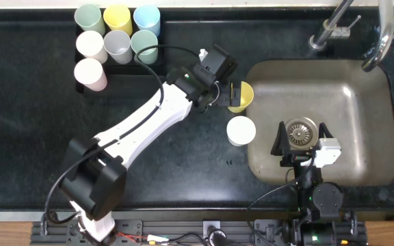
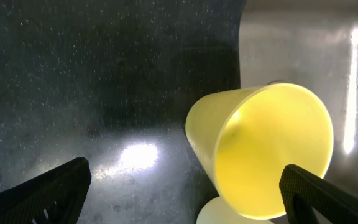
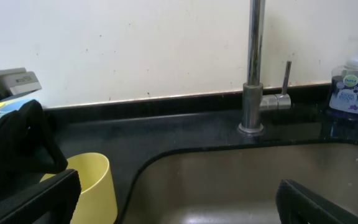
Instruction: Store Cups
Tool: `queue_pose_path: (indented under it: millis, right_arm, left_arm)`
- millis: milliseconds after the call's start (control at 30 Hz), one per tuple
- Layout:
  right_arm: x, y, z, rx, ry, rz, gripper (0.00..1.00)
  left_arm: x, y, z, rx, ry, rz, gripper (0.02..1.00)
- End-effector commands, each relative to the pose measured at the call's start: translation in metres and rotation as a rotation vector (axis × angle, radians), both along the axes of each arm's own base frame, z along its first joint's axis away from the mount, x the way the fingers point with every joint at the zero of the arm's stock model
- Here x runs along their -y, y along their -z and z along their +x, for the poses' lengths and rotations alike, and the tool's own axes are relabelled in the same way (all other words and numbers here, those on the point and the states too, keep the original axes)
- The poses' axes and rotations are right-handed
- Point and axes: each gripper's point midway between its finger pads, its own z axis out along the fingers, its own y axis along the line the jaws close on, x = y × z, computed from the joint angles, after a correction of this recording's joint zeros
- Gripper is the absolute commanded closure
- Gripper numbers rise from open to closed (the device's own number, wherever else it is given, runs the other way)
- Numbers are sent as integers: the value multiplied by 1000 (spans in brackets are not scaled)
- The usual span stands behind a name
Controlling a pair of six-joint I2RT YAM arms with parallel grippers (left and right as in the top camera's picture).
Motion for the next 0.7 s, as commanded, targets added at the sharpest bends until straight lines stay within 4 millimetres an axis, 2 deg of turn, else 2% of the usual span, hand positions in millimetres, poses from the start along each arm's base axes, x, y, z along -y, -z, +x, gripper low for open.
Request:
queue_pose_path:
  millis: [33,200,233,267,333,367,433,533,567,700]
  right_arm:
    - [-1,3,0,0,-6,0,3]
    - [-1,3,0,1,-6,0,3]
    - [-1,3,0,1,-6,0,5]
    - [-1,3,0,1,-6,0,3]
    - [-1,3,0,1,-6,0,5]
    - [-1,3,0,1,-6,0,3]
    - [-1,3,0,1,-6,0,3]
    - [-1,3,0,1,-6,0,5]
    - [-1,3,0,0,-6,0,3]
    - [-1,3,0,1,-6,0,3]
  left_arm:
    - [-1,17,-2,-34,-14,26,18]
    - [-2,21,-2,-40,-14,31,20]
    - [-2,22,-2,-41,-14,32,53]
    - [-2,22,-2,-42,-14,33,143]
    - [-2,23,-2,-44,-14,35,211]
    - [-2,24,-2,-44,-14,36,323]
    - [-2,24,-1,-42,-15,37,636]
    - [1,21,2,-27,-15,26,928]
    - [3,19,5,-16,-15,16,982]
    - [6,-6,18,50,-28,-32,982]
